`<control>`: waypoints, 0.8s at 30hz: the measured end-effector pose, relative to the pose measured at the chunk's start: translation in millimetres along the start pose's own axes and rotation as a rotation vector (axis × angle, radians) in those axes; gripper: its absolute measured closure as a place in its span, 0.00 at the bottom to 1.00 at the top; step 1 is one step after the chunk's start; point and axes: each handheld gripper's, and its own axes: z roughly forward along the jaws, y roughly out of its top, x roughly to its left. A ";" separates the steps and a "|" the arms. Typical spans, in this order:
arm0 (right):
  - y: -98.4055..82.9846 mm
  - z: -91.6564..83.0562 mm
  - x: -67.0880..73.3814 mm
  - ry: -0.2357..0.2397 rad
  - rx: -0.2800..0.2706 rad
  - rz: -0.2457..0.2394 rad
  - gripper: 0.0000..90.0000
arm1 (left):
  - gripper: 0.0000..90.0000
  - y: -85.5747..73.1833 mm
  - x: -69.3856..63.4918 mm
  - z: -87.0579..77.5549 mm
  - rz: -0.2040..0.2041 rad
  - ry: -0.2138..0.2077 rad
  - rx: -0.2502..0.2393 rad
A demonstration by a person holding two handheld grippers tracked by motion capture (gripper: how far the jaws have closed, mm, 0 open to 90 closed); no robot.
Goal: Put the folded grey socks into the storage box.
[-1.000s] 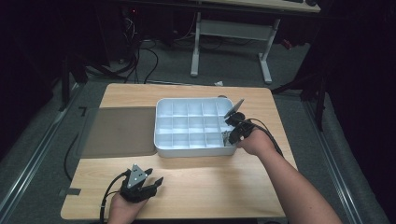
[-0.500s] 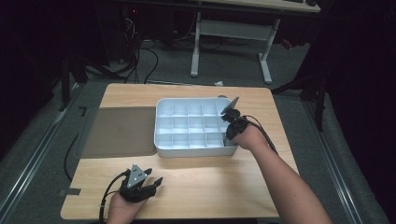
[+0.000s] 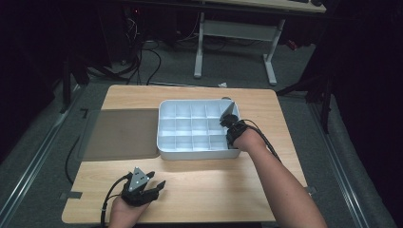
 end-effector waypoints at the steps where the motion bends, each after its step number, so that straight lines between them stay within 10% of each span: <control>1: -0.1 0.4 0.6 -0.004 -0.002 0.003 1.00 | 0.50 0.0 0.0 0.1 0.000 0.000 0.000; 24: -13.4 -30.5 -7.9 0.039 -0.070 0.035 0.88 | 0.50 0.5 0.6 2.0 -0.003 -0.002 0.009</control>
